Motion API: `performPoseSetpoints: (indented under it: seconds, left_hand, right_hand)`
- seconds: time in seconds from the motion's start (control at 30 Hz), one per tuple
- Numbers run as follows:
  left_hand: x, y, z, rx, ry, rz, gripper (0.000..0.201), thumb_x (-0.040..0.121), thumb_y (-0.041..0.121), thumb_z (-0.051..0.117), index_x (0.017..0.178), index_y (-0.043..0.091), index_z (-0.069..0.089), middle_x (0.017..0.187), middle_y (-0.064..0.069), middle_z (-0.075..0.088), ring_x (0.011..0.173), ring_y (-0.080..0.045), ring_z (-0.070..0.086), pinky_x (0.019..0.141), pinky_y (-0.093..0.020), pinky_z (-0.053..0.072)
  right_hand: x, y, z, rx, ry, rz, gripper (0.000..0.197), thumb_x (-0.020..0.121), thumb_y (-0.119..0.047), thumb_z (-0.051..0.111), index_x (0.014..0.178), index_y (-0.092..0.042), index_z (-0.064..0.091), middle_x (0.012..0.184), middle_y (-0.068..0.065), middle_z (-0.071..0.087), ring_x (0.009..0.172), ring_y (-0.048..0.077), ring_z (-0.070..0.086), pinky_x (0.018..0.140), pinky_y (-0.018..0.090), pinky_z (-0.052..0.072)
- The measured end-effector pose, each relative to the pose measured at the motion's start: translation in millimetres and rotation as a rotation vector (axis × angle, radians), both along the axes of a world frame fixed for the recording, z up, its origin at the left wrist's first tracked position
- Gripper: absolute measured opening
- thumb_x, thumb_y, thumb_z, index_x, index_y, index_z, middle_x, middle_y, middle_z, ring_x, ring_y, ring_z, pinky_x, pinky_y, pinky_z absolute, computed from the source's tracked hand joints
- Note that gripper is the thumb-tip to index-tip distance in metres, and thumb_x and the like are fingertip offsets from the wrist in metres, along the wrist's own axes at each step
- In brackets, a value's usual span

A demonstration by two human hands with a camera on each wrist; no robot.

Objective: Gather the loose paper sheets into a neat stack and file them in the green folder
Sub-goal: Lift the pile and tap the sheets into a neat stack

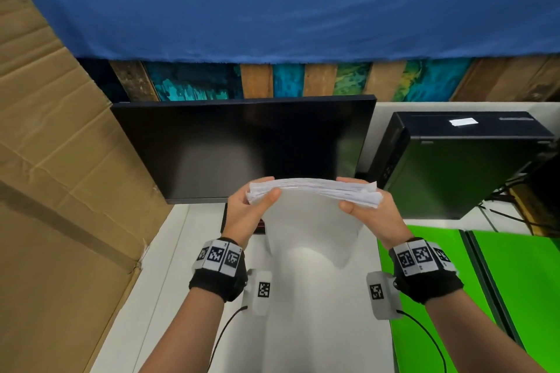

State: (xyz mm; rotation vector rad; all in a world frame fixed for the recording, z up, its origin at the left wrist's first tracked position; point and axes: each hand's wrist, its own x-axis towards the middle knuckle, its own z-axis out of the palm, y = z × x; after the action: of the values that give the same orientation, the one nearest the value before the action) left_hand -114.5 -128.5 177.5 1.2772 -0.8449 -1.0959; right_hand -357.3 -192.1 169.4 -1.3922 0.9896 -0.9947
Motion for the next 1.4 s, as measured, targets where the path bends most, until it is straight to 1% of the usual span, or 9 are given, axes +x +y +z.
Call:
performPoseSetpoints:
  seconds: [0.2, 0.33, 0.43, 0.6, 0.73, 0.87, 1.0, 1.13, 1.4]
  left_hand:
    - [-18, -6, 2, -0.066, 0.008, 0.190, 0.030, 0.086, 0.037, 0.062, 0.106, 0.015, 0.069, 0.111, -0.006, 0.070, 0.101, -0.013, 0.063, 0.069, -0.003, 0.046]
    - [-27, -7, 6, -0.093, -0.048, 0.151, 0.037, 0.079, 0.040, 0.069, 0.103, 0.012, 0.070, 0.106, -0.003, 0.071, 0.102, -0.015, 0.065, 0.088, -0.027, 0.053]
    - [-17, -2, 0, -0.155, -0.083, -0.013, 0.066, 0.062, 0.039, 0.076, 0.122, 0.015, 0.059, 0.111, -0.003, 0.067, 0.101, -0.011, 0.065, 0.084, -0.023, 0.055]
    - [-12, 5, -19, -0.075, -0.242, -0.085, 0.095, 0.054, 0.016, 0.091, 0.135, 0.027, 0.044, 0.121, 0.010, 0.062, 0.112, -0.001, 0.059, 0.091, -0.012, 0.048]
    - [-10, 1, -25, -0.019, -0.272, -0.003, 0.068, 0.063, 0.016, 0.087, 0.122, 0.029, 0.056, 0.115, 0.009, 0.067, 0.109, -0.005, 0.062, 0.094, -0.035, 0.053]
    - [-6, -7, -17, 0.012, -0.265, -0.081, 0.050, 0.070, 0.013, 0.082, 0.116, 0.021, 0.063, 0.107, 0.009, 0.069, 0.097, 0.003, 0.065, 0.082, -0.013, 0.053]
    - [-5, -15, -9, 0.093, -0.157, -0.149, 0.039, 0.070, 0.008, 0.082, 0.106, 0.015, 0.068, 0.103, 0.000, 0.074, 0.096, -0.015, 0.071, 0.078, -0.021, 0.058]
    - [-6, -19, -5, 0.110, -0.108, -0.133, 0.020, 0.076, 0.004, 0.076, 0.086, 0.019, 0.066, 0.080, 0.010, 0.075, 0.081, -0.013, 0.072, 0.062, -0.014, 0.056]
    - [-7, -21, -9, 0.098, -0.101, -0.097, 0.023, 0.080, 0.002, 0.072, 0.079, 0.023, 0.062, 0.064, 0.015, 0.073, 0.066, -0.002, 0.069, 0.063, -0.017, 0.057]
  right_hand:
    - [1, -3, 8, -0.008, -0.062, 0.026, 0.037, 0.079, 0.003, 0.069, 0.110, -0.018, 0.067, 0.104, -0.003, 0.074, 0.096, 0.006, 0.069, 0.083, 0.019, 0.055]
    - [3, 1, 4, -0.038, -0.069, -0.103, 0.018, 0.089, -0.005, 0.060, 0.092, -0.017, 0.072, 0.079, -0.009, 0.076, 0.075, 0.004, 0.069, 0.071, 0.018, 0.054]
    - [-2, 0, 3, -0.034, -0.067, -0.186, 0.018, 0.092, -0.008, 0.056, 0.090, -0.018, 0.072, 0.074, -0.010, 0.075, 0.070, 0.003, 0.068, 0.067, 0.018, 0.054]
    - [-4, 3, 9, -0.075, -0.066, -0.147, 0.018, 0.087, -0.010, 0.064, 0.104, -0.011, 0.070, 0.096, -0.008, 0.075, 0.085, 0.008, 0.068, 0.076, 0.024, 0.057]
    - [-1, 6, 14, -0.161, -0.076, -0.160, 0.028, 0.082, -0.003, 0.068, 0.106, -0.004, 0.056, 0.107, 0.002, 0.070, 0.090, 0.005, 0.066, 0.075, 0.018, 0.055]
    - [-5, 7, 17, -0.189, -0.009, -0.093, 0.032, 0.080, 0.001, 0.069, 0.098, -0.006, 0.044, 0.119, 0.001, 0.063, 0.105, 0.012, 0.065, 0.080, 0.027, 0.055]
    - [-12, 7, 16, -0.187, 0.004, -0.067, 0.036, 0.077, 0.005, 0.071, 0.090, -0.014, 0.043, 0.127, 0.005, 0.058, 0.114, 0.020, 0.062, 0.087, 0.037, 0.055]
    - [-20, 9, 19, -0.314, 0.021, -0.096, 0.036, 0.077, 0.007, 0.069, 0.088, -0.016, 0.044, 0.130, 0.011, 0.050, 0.110, 0.001, 0.060, 0.087, 0.020, 0.050]
    - [-26, 0, 25, -0.620, 0.440, -0.066, 0.014, 0.082, -0.018, 0.069, 0.093, -0.015, 0.061, 0.107, -0.001, 0.060, 0.102, 0.002, 0.056, 0.088, 0.027, 0.049]
